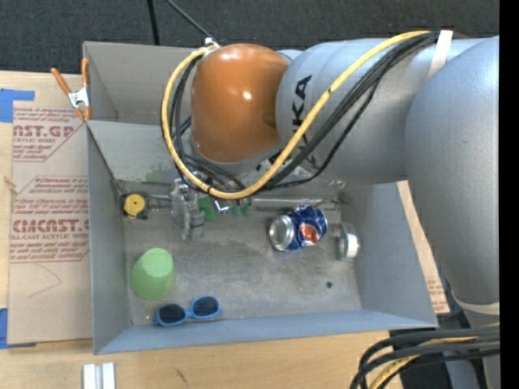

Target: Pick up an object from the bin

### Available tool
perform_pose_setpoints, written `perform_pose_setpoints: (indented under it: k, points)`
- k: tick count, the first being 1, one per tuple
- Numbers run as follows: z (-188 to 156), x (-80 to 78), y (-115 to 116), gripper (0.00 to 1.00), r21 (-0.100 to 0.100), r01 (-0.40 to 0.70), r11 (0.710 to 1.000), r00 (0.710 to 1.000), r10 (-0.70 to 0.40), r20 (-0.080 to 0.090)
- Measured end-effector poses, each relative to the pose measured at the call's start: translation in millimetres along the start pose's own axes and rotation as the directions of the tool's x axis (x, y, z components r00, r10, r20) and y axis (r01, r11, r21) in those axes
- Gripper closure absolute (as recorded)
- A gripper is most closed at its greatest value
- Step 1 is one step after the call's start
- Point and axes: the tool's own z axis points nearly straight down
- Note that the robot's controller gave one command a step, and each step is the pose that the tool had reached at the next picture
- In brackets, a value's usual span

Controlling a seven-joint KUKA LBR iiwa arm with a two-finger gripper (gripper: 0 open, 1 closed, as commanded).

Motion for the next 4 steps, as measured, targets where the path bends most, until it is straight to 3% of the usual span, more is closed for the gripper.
perform_pose_setpoints:
  k: [1, 2, 3, 4]
  points:
    - [5.3, 2.8, 0.9, 0.0, -0.001, 0.001, 1.0, 1.0, -0.001, -0.01]
    - [115.8, 18.0, 33.6, 0.0, -0.002, 0.049, 0.999, 0.999, -0.049, -0.007]
    - [127.9, 46.2, 56.1, 0.0, 0.0, -0.146, 0.989, 0.989, 0.146, -0.012]
    - [125.3, 44.2, 55.8, 1.0, -0.001, -0.147, 0.989, 0.989, 0.147, -0.007]
